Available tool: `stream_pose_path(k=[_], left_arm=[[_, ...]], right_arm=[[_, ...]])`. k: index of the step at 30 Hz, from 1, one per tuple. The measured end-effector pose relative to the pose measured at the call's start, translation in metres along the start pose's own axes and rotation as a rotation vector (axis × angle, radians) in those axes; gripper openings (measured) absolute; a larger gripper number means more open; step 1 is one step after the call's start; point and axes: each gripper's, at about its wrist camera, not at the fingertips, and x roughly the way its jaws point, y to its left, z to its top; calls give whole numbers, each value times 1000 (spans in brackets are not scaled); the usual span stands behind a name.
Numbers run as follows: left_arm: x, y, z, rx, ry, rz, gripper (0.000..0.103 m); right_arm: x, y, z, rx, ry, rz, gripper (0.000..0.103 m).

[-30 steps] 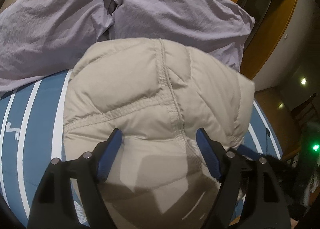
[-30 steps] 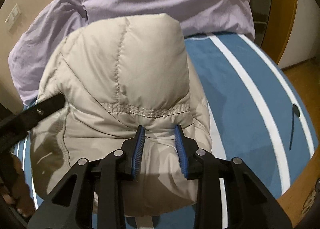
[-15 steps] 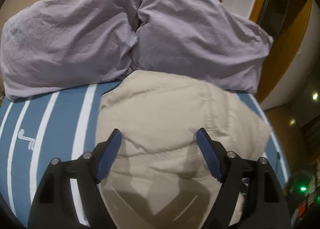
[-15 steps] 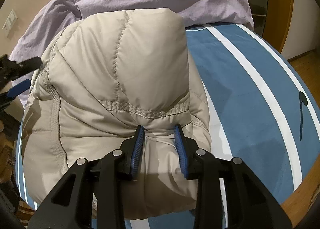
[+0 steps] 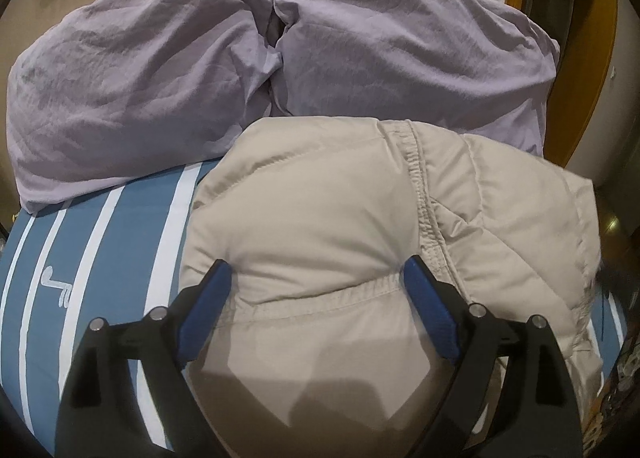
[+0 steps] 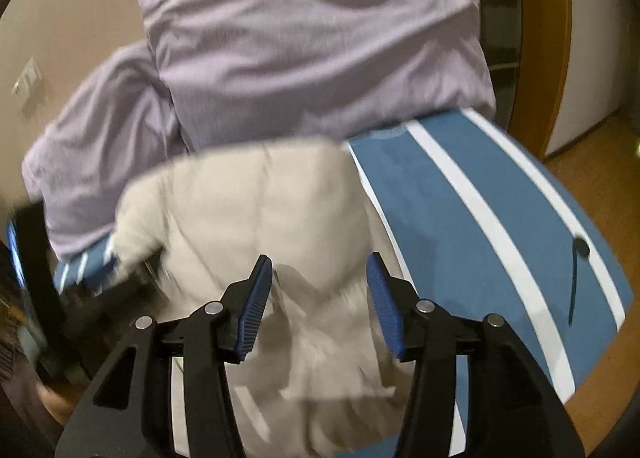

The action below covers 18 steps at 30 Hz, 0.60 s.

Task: Fold large clothes

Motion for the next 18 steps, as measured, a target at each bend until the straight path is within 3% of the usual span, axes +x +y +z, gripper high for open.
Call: stream_pose_path(k=[8,18], left_arm=[[5,-1,-3,1,-6,-10,88],[6,2,-2,-21,-5,-54,89]], right_arm=[[40,28,29,-113,-87,-94,51],[92,15,7,-110,-30,-145,51]])
